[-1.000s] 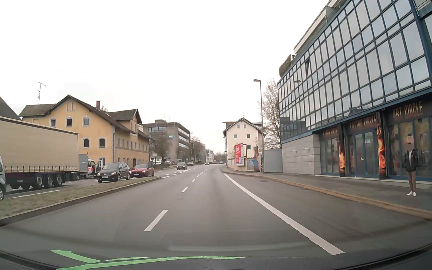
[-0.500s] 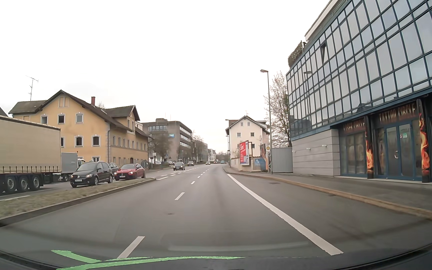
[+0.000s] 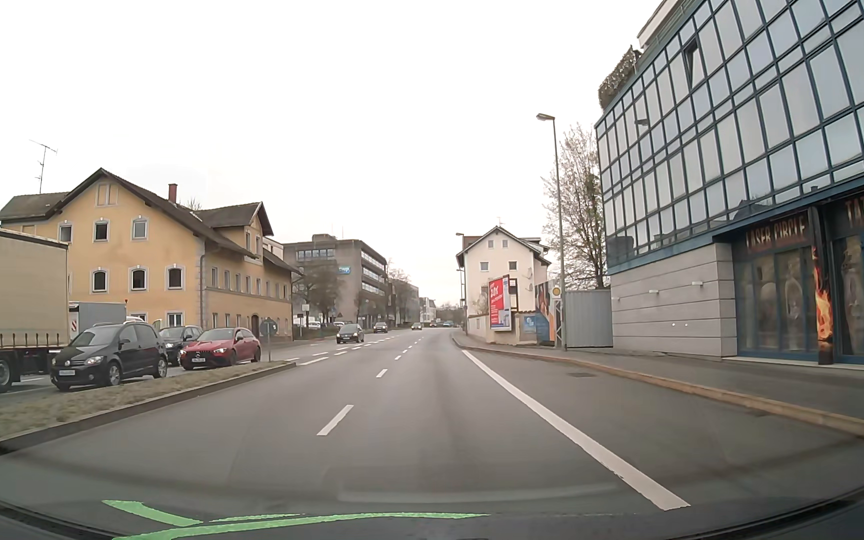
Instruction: Follow the waypoints while adhering to traffic rules and regulations
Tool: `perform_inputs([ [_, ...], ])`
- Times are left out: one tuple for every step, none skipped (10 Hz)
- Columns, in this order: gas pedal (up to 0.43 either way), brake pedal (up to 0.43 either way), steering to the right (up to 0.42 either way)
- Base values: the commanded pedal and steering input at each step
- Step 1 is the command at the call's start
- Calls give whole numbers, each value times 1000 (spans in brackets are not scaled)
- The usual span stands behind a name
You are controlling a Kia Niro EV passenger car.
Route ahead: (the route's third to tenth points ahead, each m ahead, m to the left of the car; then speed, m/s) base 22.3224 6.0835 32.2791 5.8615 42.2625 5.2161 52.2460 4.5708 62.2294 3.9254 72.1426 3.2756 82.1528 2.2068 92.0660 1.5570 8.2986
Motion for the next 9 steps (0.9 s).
perform_inputs([
  [370,0,-10],
  [370,0,-6],
  [370,0,-4],
  [370,0,-4],
  [370,0,-4],
  [370,0,-4],
  [370,0,-4],
  [370,0,-5],
  [370,0,-5],
])
